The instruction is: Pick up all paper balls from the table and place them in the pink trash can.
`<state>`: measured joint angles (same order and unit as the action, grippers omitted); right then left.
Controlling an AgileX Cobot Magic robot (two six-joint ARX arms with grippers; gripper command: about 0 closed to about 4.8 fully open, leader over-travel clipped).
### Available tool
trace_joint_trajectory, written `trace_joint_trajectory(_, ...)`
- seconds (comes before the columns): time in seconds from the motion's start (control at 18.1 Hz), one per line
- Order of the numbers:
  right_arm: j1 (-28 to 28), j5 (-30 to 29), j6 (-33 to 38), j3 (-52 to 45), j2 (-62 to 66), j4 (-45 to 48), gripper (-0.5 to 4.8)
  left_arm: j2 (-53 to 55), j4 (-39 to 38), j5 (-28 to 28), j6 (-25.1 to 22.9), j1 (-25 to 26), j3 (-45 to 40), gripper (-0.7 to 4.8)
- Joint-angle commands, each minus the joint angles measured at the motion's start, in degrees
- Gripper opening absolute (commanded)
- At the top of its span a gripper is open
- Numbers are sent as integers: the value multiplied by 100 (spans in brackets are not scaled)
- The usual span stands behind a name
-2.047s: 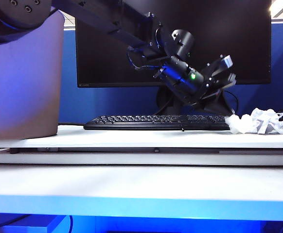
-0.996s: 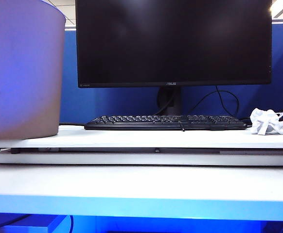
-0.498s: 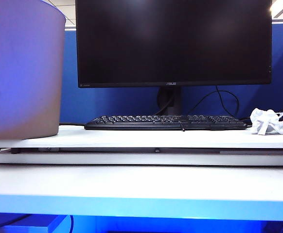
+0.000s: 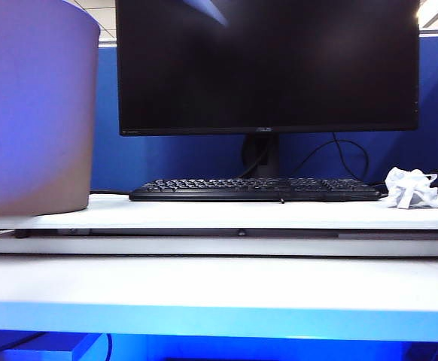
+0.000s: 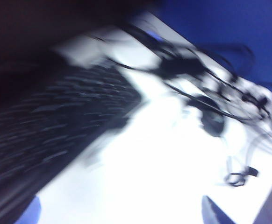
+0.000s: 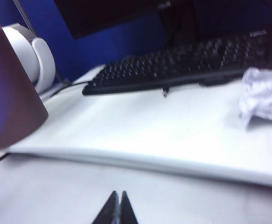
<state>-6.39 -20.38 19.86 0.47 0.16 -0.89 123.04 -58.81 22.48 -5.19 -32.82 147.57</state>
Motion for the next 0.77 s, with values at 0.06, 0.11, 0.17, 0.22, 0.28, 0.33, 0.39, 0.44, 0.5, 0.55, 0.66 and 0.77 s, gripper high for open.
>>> trace_joint_trajectory(0.06, 0, -170, 11, -20, -9, -273, 0, 885, 951, 520, -184, -426, 15, 479)
trace_joint_trajectory(0.11, 0, -168, 11, -20, -9, -361, 0, 1202, 1235, 824, -90, -544, 15, 479)
trace_joint_trajectory(0.17, 0, -127, 4, -20, -9, -498, 0, 1615, 1598, 1187, 170, -702, 15, 479)
trace_joint_trajectory(0.22, 4, -52, 4, -20, -9, -586, 0, 1845, 1794, 1239, 223, -822, 15, 479)
trace_joint_trajectory(0.28, 7, -35, 4, -20, -9, -627, 0, 2000, 1967, 1233, 221, -922, 15, 479)
trace_joint_trajectory(0.33, 7, -35, 4, -20, -9, -645, 0, 2118, 2184, 1237, 221, -1023, 15, 479)
trace_joint_trajectory(0.39, 4, -35, 4, -20, -9, -656, -1, 2212, 2424, 1235, 221, -1102, 15, 479)
trace_joint_trajectory(0.44, 9, -7, 0, -20, -9, -658, -1, 2310, 2715, 1174, 223, -1187, 15, 479)
trace_joint_trajectory(0.5, 9, 48, -22, -20, -9, -658, -1, 2367, 2885, 1102, 227, -1222, 13, 479)
trace_joint_trajectory(0.55, 7, 83, -22, -20, -9, -658, -1, 2420, 2962, 1012, 227, -1252, 13, 479)
trace_joint_trajectory(0.66, 7, 77, -20, -20, -9, -660, -1, 2516, 3042, 752, 223, -1276, 4, 479)
trace_joint_trajectory(0.77, 7, 74, -20, -20, -9, -684, -1, 2671, 3222, 535, 225, -1279, 4, 479)
